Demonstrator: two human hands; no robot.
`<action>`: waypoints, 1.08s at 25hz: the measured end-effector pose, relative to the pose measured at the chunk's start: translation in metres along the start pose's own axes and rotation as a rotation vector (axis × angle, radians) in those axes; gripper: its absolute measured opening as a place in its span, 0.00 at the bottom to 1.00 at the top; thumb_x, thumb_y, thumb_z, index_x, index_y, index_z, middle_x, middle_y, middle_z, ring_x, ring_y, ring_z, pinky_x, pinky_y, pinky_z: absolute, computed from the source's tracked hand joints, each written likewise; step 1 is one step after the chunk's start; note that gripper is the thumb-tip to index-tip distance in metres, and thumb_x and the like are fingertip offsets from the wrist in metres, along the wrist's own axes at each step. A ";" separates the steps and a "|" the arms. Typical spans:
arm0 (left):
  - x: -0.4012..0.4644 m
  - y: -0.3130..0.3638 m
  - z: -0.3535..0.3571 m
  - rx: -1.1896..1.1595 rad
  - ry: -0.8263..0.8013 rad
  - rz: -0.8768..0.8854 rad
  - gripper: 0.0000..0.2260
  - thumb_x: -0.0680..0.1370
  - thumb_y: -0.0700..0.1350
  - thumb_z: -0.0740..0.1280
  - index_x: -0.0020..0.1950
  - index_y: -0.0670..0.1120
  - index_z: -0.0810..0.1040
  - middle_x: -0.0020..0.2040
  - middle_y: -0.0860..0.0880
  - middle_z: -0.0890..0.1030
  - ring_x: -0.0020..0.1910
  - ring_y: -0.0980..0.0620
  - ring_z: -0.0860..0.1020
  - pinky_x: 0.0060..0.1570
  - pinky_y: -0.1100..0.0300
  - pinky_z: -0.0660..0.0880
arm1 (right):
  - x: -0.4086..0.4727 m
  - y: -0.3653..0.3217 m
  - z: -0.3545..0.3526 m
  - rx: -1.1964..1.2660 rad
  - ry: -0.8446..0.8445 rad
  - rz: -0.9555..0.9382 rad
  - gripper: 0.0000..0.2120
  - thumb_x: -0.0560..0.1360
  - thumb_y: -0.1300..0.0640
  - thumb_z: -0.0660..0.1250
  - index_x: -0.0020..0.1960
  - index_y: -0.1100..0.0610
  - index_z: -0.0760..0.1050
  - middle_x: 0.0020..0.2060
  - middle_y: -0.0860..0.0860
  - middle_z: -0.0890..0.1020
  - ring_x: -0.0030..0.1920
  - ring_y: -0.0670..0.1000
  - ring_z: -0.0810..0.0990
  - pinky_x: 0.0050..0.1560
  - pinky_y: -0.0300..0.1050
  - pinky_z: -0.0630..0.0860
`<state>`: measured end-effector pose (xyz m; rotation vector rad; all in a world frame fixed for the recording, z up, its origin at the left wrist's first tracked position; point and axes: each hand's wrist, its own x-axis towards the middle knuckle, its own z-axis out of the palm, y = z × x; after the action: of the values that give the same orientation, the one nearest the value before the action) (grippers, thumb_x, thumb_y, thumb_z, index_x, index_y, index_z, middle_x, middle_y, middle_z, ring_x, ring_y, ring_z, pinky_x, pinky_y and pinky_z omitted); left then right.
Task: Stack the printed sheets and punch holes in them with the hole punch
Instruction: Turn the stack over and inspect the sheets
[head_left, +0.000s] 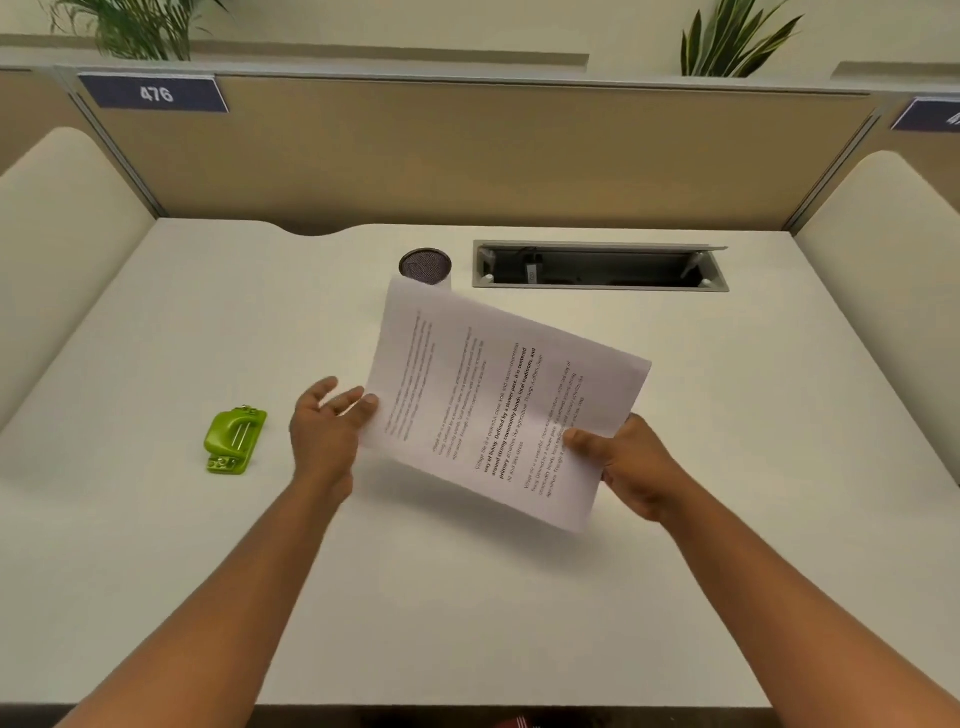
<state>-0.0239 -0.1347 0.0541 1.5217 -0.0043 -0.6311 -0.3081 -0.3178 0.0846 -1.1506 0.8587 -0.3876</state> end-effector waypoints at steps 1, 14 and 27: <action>0.006 0.002 -0.005 0.129 -0.045 0.046 0.28 0.73 0.39 0.78 0.69 0.50 0.72 0.64 0.44 0.82 0.53 0.54 0.82 0.47 0.59 0.78 | 0.001 -0.003 -0.005 -0.045 -0.021 -0.001 0.17 0.77 0.69 0.69 0.64 0.59 0.79 0.58 0.58 0.86 0.59 0.62 0.84 0.62 0.68 0.77; 0.000 0.018 0.011 0.212 -0.431 0.138 0.11 0.80 0.38 0.71 0.58 0.52 0.83 0.52 0.52 0.88 0.55 0.45 0.86 0.50 0.52 0.83 | -0.003 -0.006 0.001 -0.308 0.084 -0.140 0.11 0.80 0.60 0.69 0.59 0.47 0.80 0.52 0.46 0.87 0.53 0.50 0.86 0.56 0.52 0.83; -0.040 -0.044 0.028 0.198 -0.193 0.272 0.09 0.82 0.41 0.69 0.54 0.56 0.82 0.48 0.63 0.87 0.49 0.60 0.85 0.46 0.69 0.81 | -0.007 0.035 0.026 -0.256 0.291 -0.169 0.14 0.80 0.58 0.65 0.47 0.38 0.81 0.44 0.39 0.87 0.48 0.42 0.85 0.51 0.46 0.82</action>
<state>-0.0852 -0.1417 0.0315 1.6081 -0.4258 -0.5679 -0.2981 -0.2826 0.0590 -1.4310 1.0906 -0.6082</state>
